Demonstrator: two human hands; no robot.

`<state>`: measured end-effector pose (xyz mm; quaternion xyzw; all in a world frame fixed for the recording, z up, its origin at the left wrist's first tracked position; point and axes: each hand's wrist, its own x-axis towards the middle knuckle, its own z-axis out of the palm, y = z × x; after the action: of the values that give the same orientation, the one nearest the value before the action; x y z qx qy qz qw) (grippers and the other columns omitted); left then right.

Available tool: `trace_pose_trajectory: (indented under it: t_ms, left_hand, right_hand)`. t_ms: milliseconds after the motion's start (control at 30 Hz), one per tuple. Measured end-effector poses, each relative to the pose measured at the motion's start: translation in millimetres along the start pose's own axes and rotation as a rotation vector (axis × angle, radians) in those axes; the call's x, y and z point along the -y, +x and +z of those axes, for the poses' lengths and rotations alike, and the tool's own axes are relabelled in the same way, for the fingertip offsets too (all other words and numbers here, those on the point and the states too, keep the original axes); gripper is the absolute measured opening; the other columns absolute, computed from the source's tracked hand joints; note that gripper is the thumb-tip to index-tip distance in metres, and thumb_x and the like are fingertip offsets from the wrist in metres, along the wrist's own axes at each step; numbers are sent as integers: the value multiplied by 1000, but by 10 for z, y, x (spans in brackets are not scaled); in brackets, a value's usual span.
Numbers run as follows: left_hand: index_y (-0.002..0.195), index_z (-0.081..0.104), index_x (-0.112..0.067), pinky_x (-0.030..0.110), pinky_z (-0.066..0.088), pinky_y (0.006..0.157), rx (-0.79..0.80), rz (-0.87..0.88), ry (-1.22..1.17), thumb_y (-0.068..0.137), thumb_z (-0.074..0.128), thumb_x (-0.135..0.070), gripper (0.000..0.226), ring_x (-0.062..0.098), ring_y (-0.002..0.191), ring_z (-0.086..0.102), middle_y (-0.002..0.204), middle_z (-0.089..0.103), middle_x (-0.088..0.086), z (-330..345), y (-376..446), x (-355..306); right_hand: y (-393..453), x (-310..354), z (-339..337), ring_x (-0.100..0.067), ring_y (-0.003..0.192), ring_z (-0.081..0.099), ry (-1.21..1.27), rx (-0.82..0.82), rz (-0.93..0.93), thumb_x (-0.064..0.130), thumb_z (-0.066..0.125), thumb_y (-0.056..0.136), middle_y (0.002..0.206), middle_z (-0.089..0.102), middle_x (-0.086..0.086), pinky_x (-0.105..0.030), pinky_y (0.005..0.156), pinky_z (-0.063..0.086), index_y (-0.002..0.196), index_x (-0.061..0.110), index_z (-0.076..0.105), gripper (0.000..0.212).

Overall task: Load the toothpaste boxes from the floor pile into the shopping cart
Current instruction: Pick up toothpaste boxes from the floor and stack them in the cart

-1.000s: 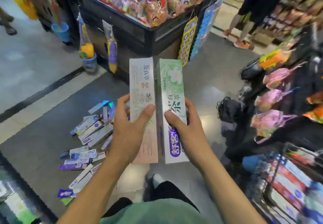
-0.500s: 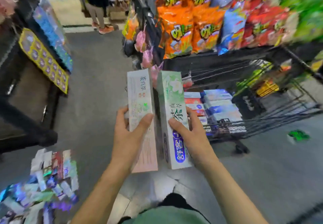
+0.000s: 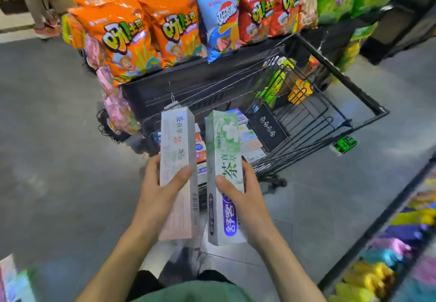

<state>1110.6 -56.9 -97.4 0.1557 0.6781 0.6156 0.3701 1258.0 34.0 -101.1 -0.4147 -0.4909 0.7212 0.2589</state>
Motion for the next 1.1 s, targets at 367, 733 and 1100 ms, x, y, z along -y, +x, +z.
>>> trace_pose_trajectory:
  t_ms: [367,733,1100]
  left_hand:
    - [127,47,-30,42,57,88,71,-113,28,51,88,-52,88,15,106,71,113,72,-11,293,1149,151]
    - [130,45,-35,37,54,88,141,-153,434,77,85,-41,66,12,104,64,115,62,-20,-54,2394,348]
    - [153,29,-43,22,45,82,489,5,1059,83,72,-55,82,16,119,59,131,63,-15,-234,3461,691]
  right_hand:
    - [977,84,-277,-12,100,73,-54,-75,71,18,83,73,102,75,17,-19,76,56,117,43,48,60]
    - [1975,61,23,-5,100,71,-269,-146,103,13,83,81,110,73,15,-23,81,56,116,45,50,57]
    - [2776,-257,-41,-6,89,71,-497,-56,213,19,82,83,113,71,4,-22,78,57,113,39,50,48]
